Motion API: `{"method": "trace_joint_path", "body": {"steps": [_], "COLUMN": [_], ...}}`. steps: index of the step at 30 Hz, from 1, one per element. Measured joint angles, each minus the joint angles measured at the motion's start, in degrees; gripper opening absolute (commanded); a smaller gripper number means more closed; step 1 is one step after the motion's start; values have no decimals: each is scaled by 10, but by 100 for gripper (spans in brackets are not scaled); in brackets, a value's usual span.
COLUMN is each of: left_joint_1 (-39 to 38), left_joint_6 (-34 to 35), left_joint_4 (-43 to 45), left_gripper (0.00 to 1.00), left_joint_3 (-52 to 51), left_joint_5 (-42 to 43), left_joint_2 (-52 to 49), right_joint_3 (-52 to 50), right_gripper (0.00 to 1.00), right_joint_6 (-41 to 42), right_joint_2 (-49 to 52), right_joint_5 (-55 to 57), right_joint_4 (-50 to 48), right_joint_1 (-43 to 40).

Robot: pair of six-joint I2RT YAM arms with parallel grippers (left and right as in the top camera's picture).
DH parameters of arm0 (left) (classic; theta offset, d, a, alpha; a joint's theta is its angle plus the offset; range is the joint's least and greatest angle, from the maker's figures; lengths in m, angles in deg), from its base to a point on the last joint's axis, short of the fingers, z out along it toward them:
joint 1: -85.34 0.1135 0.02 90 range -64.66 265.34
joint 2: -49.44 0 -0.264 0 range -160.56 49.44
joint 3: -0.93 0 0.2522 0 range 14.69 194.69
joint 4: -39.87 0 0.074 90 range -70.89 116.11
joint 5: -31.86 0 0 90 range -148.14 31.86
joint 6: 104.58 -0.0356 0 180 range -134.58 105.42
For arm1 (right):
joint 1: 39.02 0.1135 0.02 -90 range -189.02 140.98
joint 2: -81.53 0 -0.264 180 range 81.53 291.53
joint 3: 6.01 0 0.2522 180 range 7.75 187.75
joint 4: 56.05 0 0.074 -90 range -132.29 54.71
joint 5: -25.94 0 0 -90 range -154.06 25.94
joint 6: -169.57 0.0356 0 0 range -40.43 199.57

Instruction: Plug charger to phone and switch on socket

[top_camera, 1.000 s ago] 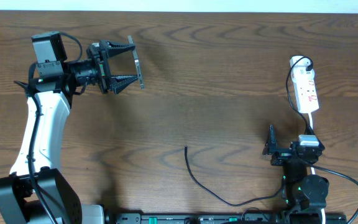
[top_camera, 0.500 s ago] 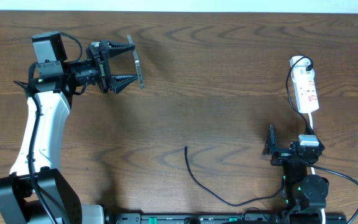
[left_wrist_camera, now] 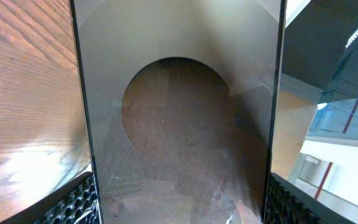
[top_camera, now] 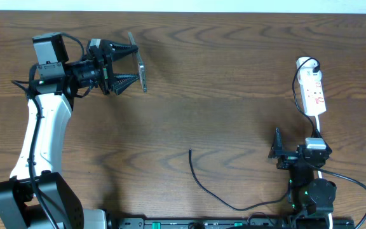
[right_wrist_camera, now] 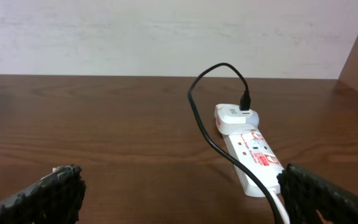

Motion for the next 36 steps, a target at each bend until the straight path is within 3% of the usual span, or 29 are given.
{"method": "trace_joint_path", "body": {"steps": [21, 25, 28, 32, 36], "left_joint_1": [0, 0, 0, 0, 0], "left_joint_6": [-16, -16, -16, -16, -16], "left_joint_4": [0, 0, 0, 0, 1], "left_gripper": [7, 7, 7, 7, 7], "left_joint_3": [0, 0, 0, 0, 0], "left_joint_5": [-5, -4, -4, -4, -4], "left_joint_2": [0, 0, 0, 0, 0], "right_joint_3": [0, 0, 17, 85, 213], "right_gripper": [99, 99, 99, 99, 99], "right_joint_6": [2, 9, 12, 13, 12], "right_joint_2": [0, 0, 6, 61, 215], "right_joint_5": [-2, -36, -68, -87, -134], "right_joint_4": [-4, -31, 1, 44, 56], "right_joint_1": [0, 0, 0, 0, 0]}}
